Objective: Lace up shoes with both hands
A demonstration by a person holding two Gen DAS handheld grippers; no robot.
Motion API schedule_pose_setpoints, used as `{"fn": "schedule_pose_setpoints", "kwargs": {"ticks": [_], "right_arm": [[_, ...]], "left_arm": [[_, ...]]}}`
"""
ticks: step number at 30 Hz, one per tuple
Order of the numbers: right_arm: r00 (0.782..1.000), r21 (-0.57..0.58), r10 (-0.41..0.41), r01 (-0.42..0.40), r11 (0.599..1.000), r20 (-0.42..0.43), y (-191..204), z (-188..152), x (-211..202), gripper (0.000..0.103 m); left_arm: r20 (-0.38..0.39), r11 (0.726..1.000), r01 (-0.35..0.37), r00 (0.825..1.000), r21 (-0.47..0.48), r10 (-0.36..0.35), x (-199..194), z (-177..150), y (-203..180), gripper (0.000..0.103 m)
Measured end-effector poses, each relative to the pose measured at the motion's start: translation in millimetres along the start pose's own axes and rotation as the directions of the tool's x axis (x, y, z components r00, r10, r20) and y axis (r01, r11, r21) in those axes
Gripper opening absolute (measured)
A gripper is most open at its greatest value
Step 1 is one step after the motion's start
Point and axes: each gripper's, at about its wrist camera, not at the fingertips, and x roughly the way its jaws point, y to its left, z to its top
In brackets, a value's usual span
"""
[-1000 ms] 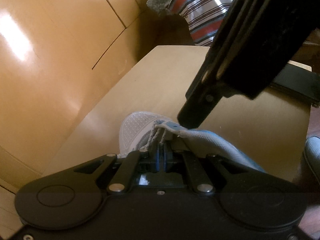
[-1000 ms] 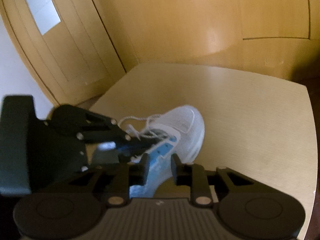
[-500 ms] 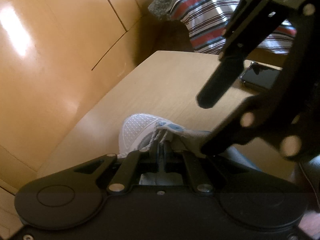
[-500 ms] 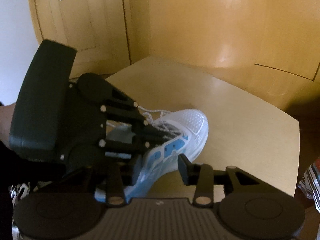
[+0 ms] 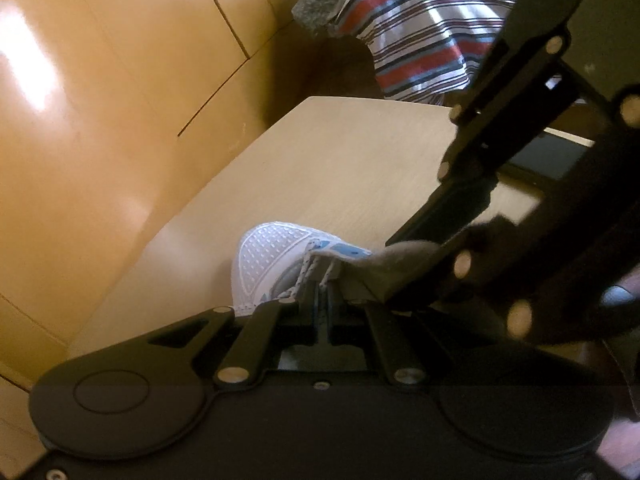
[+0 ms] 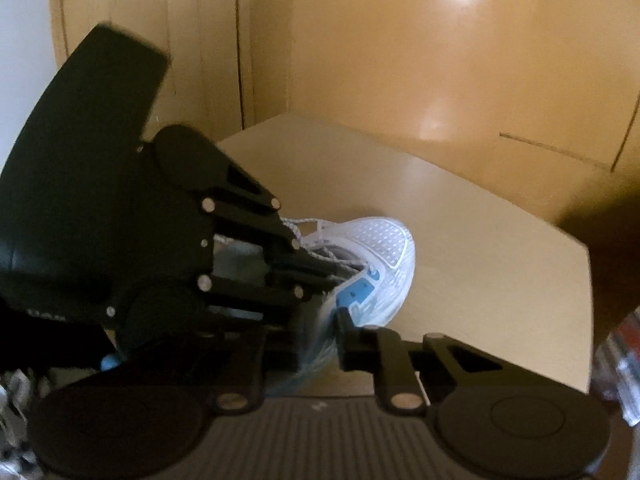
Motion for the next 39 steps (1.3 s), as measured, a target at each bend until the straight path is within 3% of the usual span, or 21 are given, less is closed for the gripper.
{"fn": "schedule_pose_setpoints", "kwargs": {"ticks": [6, 20, 39], "right_arm": [[0.999, 0.07, 0.04, -0.041, 0.997, 0.007, -10, -2, 0, 0.014], [0.997, 0.087, 0.077, -0.077, 0.993, 0.009, -14, -1, 0, 0.014], [0.995, 0.102, 0.096, -0.096, 0.99, 0.007, -19, -2, -7, 0.015]], "left_arm": [[-0.01, 1.0, 0.025, 1.0, -0.016, -0.025, 7, 4, 7, 0.001], [-0.011, 0.991, 0.08, 0.997, -0.108, -0.082, 14, 1, 4, 0.001], [-0.023, 0.988, 0.06, 0.998, -0.139, -0.064, 13, -6, 3, 0.001]]}}
